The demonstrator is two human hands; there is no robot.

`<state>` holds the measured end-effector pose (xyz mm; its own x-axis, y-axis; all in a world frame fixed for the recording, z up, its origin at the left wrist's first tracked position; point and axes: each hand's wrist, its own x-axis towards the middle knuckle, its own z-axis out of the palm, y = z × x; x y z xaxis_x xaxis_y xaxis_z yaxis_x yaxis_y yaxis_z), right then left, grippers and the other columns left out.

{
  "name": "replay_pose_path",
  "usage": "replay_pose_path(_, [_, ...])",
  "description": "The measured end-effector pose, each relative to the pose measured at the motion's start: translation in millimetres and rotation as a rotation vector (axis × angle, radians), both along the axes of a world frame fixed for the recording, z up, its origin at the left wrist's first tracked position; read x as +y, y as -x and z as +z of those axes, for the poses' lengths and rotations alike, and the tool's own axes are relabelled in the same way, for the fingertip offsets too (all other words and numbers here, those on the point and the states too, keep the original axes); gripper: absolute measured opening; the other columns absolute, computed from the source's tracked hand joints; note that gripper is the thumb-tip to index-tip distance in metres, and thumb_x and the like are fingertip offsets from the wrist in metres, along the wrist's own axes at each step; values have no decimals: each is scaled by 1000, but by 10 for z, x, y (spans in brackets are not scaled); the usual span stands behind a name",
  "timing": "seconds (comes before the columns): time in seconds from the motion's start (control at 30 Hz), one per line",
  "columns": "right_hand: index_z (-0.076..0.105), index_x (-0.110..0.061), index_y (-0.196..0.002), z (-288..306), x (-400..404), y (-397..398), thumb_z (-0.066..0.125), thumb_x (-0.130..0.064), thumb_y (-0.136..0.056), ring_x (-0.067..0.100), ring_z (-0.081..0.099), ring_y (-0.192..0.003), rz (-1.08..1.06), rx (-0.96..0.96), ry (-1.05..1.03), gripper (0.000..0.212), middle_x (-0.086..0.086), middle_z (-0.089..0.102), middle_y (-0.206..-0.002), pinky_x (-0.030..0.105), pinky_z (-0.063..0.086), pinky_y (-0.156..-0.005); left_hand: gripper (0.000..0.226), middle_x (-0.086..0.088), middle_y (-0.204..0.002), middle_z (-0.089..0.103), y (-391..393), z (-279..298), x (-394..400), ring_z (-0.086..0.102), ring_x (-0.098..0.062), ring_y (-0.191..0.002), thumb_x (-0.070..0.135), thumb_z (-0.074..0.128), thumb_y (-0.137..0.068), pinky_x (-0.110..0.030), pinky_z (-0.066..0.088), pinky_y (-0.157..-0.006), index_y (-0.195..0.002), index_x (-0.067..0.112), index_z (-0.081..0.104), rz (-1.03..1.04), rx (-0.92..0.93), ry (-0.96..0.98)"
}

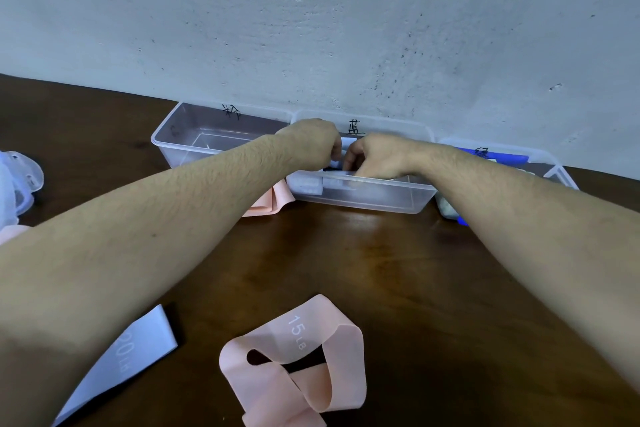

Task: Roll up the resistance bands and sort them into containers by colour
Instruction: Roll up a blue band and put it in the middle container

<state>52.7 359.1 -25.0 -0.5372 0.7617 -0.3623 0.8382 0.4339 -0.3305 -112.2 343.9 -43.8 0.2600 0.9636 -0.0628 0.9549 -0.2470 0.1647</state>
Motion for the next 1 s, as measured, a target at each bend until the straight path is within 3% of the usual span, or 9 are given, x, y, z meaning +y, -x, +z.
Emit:
replay_pose_path(0.23, [70,-29,-106,-60,4,-7,74,-28,-81,8,62,-95,-58,28,-46,25,-15,67,-100,26,53,-89,33,2,-121,65,-10,53,-45,57,-18,-111,9,50,-95,-26,45,-87,-118,21,70,-10,-25,18])
replay_pose_path(0.37, [66,-30,-97,-121,28,-8,72,-28,-81,12,65,-90,-96,47,-101,18,-12,67,-98,30,56,-82,28,-2,-110,70,-34,89,-80,61,-22,-103,17,54,-89,-35,51,-88,-109,14,74,-18,0,43])
replay_pose_path(0.47, [64,-31,-94,-120,41,-23,73,-29,-80,11,61,-80,-70,26,-150,17,-15,61,-89,30,52,-74,27,6,-102,66,-37,99,-76,57,-17,-96,20,58,-88,-28,45,-77,-110,18,73,-18,15,64])
replay_pose_path(0.67, [63,-31,-91,-105,46,-37,73,-38,-80,12,61,-83,-18,-24,-191,16,-15,61,-89,31,53,-76,29,1,-117,65,-25,73,-38,58,-19,-106,27,66,-90,-26,42,-81,-118,22,71,-41,41,72])
replay_pose_path(0.9, [58,-32,-86,-73,39,-5,80,-47,-73,15,61,-80,47,-77,-195,30,-10,63,-88,34,53,-73,21,0,-111,66,-31,61,-17,59,-20,-101,23,69,-89,-31,49,-88,-110,20,71,-32,54,100])
replay_pose_path(1.0, [57,-29,-86,-54,29,-7,76,-40,-79,17,62,-81,76,-93,-223,23,-9,62,-86,36,54,-73,21,2,-108,64,-37,70,-31,54,-16,-94,21,67,-89,-29,46,-82,-110,19,70,-37,64,87])
